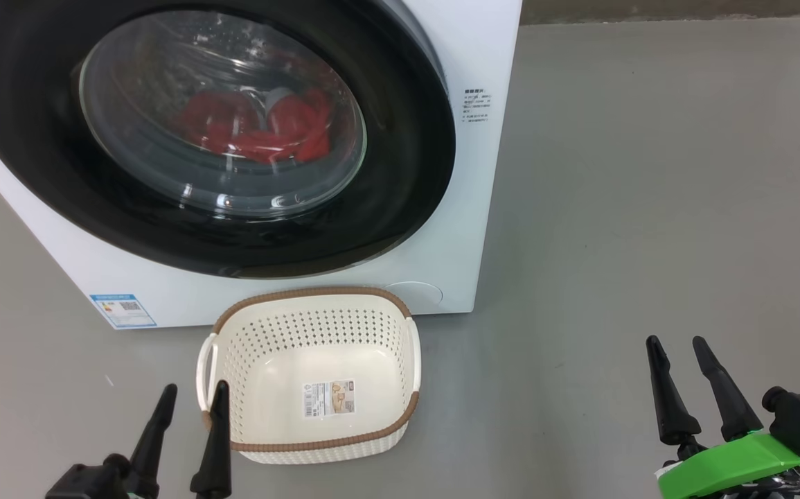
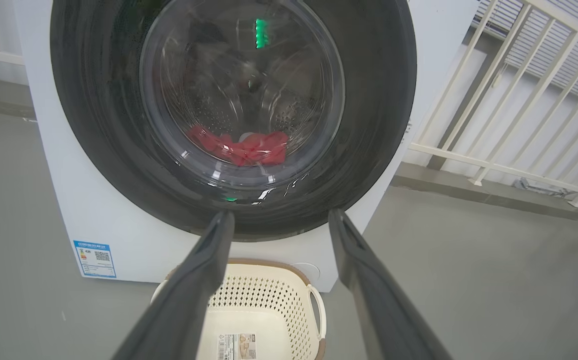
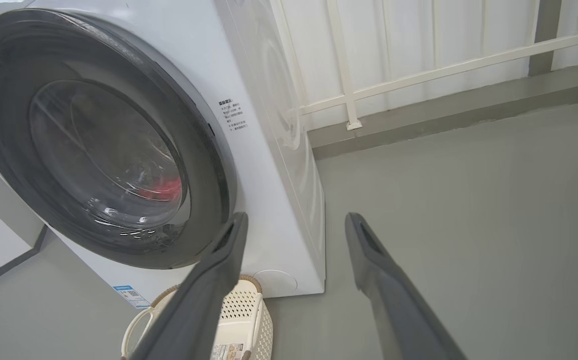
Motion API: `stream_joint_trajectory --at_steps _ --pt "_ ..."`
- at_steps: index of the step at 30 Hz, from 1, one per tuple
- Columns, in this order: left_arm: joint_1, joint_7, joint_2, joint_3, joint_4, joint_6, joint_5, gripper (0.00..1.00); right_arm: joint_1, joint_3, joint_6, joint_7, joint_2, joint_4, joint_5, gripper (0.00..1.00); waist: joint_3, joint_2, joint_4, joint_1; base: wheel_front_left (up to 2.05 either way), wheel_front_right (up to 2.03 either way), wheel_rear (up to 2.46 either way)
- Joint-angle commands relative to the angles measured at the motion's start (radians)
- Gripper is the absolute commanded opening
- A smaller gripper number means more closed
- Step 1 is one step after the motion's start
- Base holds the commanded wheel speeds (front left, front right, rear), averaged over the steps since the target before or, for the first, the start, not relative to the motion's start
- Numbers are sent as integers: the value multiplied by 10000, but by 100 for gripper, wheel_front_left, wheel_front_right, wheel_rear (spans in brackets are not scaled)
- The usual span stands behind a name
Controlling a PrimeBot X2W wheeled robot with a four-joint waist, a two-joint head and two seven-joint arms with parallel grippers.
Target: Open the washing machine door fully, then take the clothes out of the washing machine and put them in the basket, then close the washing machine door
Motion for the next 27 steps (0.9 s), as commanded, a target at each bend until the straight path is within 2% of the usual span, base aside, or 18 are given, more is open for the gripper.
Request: stream_joint_trajectory --at_steps 1,21,27 --pt "-46 -167 144 234 -327 71 342 100 -31 225 -6 -150 -158 -320 -296 100 0 0 -5 -1 0 0 0" --pt "26 -789 177 415 -24 262 2143 100 171 -142 -7 -766 -164 -452 -2243 100 -76 0 -228 -1 0 0 0" --pt "-26 -809 178 541 229 279 1969 100 186 -207 -7 -786 -138 -434 -2171 100 -49 0 -255 -1 0 0 0"
